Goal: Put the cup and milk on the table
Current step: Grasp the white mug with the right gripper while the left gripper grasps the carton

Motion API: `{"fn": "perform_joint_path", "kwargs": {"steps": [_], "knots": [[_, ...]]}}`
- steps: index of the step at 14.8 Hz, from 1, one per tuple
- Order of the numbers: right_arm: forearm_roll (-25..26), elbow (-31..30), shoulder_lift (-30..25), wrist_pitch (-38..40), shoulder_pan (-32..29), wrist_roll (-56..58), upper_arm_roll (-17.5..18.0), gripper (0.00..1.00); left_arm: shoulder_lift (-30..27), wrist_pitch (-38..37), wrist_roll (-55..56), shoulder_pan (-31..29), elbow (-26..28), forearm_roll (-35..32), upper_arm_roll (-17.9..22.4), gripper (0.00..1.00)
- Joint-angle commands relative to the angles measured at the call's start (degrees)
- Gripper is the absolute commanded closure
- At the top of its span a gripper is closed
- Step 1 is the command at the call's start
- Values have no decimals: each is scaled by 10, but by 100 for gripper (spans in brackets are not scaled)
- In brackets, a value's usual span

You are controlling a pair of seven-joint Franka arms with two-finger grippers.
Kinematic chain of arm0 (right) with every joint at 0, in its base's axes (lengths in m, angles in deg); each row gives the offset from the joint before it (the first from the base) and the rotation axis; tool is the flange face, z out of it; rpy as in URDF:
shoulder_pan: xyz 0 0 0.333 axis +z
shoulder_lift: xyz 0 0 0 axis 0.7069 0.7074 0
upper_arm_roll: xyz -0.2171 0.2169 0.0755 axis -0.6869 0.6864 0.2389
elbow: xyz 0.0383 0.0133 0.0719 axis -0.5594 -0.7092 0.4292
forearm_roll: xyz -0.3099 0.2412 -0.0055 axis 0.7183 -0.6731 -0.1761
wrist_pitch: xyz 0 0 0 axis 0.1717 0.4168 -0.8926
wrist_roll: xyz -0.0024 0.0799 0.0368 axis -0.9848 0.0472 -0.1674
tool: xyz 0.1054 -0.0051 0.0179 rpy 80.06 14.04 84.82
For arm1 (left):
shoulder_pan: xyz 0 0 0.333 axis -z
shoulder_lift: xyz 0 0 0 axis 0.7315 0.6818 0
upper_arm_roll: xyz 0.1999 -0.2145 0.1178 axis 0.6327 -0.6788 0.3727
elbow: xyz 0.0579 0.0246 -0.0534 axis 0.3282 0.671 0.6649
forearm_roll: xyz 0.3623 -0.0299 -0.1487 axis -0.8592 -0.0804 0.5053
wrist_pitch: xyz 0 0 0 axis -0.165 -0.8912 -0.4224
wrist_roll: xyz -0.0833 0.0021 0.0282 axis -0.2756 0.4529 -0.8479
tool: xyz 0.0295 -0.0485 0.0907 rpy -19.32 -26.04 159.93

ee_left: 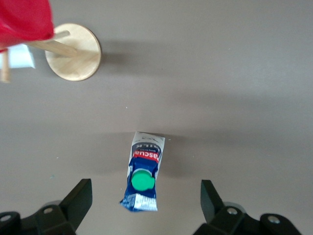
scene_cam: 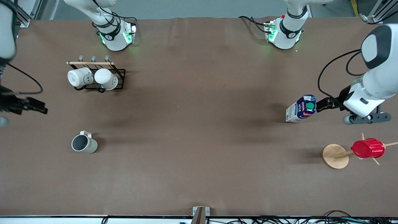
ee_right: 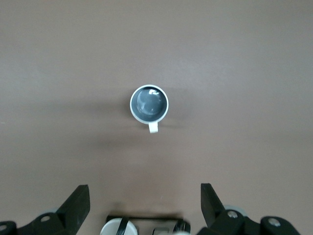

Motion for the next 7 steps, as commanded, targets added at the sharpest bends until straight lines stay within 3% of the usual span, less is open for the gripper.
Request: {"fn": "perform_joint_path", "kwargs": {"steps": [1, 4, 7], "knots": [[6, 7, 64, -52, -2, 46, 1, 0, -5, 45, -8, 0, 48, -7, 0, 3], [6, 0, 122, -115, -7, 82, 1, 0, 4, 98, -10, -5, 96, -22, 0, 4], [6, -59, 134, -205, -12, 111, 1, 0, 13, 147, -10, -8, 135, -35, 0, 4]]}}
